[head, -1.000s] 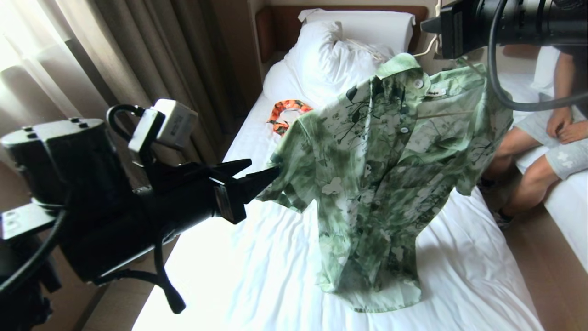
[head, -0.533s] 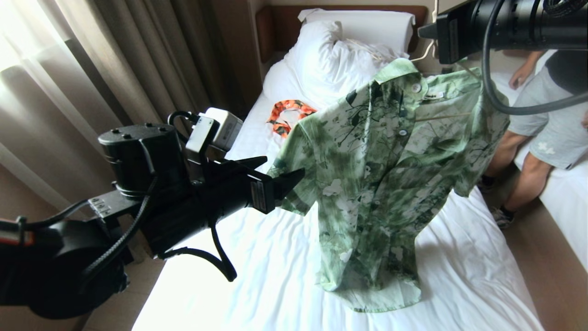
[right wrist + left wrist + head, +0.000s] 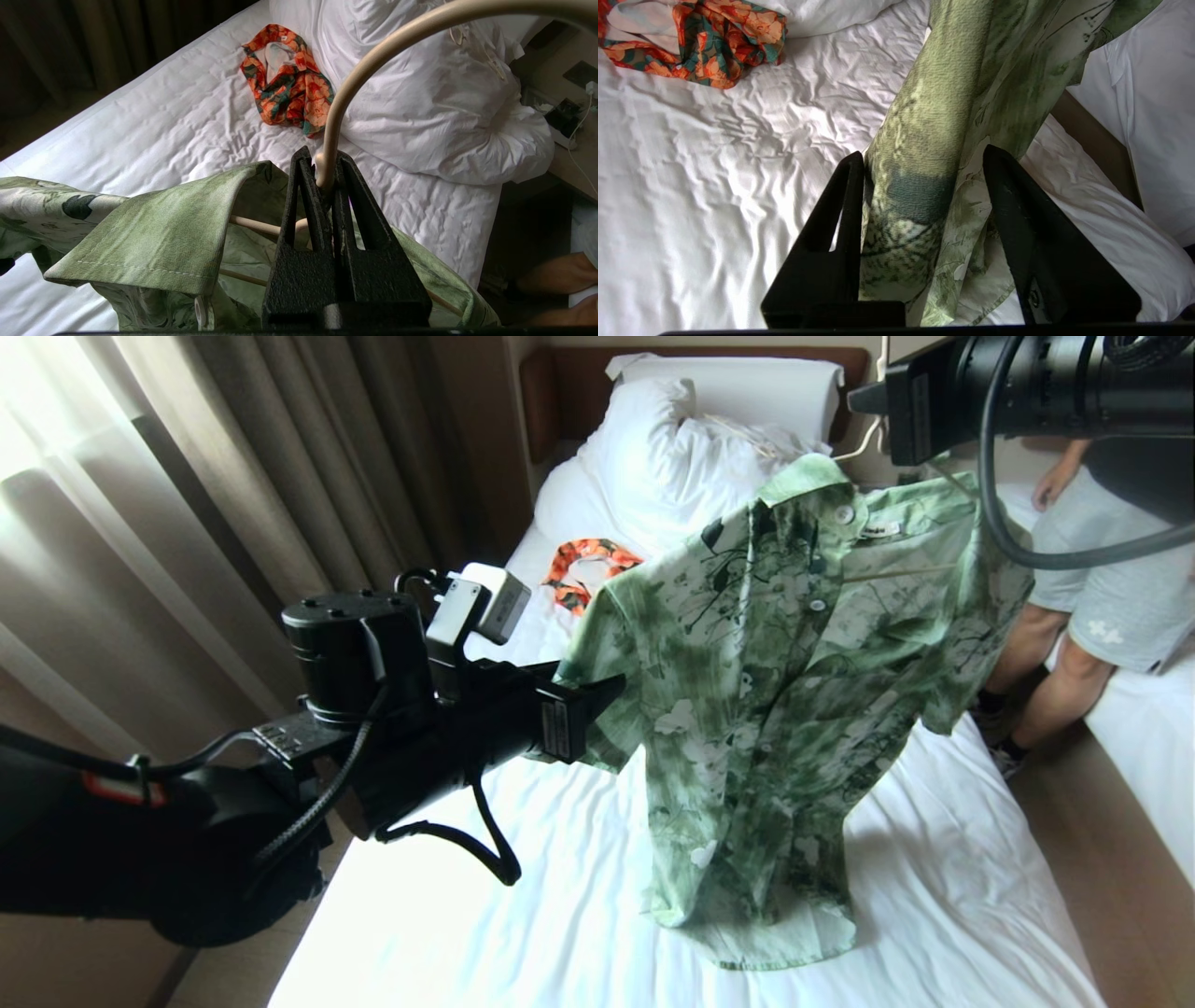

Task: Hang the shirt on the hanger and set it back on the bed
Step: Take the clothes hanger out of the clothes

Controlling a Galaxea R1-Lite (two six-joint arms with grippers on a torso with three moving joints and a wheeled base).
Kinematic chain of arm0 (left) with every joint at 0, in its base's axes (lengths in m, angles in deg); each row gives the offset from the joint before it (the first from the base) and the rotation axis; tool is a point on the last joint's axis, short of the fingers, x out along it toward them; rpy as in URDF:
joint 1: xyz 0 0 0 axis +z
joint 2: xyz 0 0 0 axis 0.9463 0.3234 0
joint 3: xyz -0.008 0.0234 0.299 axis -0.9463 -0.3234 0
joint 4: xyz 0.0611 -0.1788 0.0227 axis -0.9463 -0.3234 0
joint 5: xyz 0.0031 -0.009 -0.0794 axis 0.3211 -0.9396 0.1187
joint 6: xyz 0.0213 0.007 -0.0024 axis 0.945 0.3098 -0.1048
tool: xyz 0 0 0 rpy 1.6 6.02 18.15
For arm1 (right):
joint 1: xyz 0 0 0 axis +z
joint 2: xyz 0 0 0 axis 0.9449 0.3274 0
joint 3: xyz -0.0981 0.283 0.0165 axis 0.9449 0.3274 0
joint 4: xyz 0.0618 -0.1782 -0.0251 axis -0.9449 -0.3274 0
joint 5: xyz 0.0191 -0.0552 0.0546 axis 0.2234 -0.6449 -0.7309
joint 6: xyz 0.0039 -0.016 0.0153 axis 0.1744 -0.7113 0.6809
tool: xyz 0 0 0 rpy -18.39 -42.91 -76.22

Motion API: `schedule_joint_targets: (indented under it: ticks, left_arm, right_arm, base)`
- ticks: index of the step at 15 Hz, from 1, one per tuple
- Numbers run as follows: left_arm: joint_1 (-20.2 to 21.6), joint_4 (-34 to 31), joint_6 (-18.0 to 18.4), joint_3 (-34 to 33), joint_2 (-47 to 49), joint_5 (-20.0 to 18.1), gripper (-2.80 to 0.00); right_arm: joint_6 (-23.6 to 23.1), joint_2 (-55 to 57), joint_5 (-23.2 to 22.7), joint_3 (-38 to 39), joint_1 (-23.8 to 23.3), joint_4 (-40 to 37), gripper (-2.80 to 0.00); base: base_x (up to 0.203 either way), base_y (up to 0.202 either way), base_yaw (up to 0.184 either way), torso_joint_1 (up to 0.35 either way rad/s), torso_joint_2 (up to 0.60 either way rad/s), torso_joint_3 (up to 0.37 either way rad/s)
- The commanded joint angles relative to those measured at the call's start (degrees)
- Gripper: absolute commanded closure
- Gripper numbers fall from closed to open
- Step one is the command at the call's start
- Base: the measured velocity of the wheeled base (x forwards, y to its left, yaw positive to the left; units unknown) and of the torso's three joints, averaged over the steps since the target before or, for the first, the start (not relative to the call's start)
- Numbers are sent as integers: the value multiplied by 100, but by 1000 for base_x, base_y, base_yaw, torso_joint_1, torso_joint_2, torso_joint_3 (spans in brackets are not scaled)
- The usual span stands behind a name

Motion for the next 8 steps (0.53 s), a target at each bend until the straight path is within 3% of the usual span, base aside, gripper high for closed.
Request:
schedule_joint_targets:
  ticks: [1, 8]
  left_arm:
    - [14, 26, -3, 7, 20, 15, 0]
    - [234, 21, -56, -718, -956, 55, 0]
  right_arm:
    - [-26, -8, 17, -8, -10, -1, 0]
    - [-161, 9, 35, -17, -89, 152, 0]
  base:
    - [0, 0, 0, 0, 0, 0]
    - [0, 0, 0, 0, 0, 0]
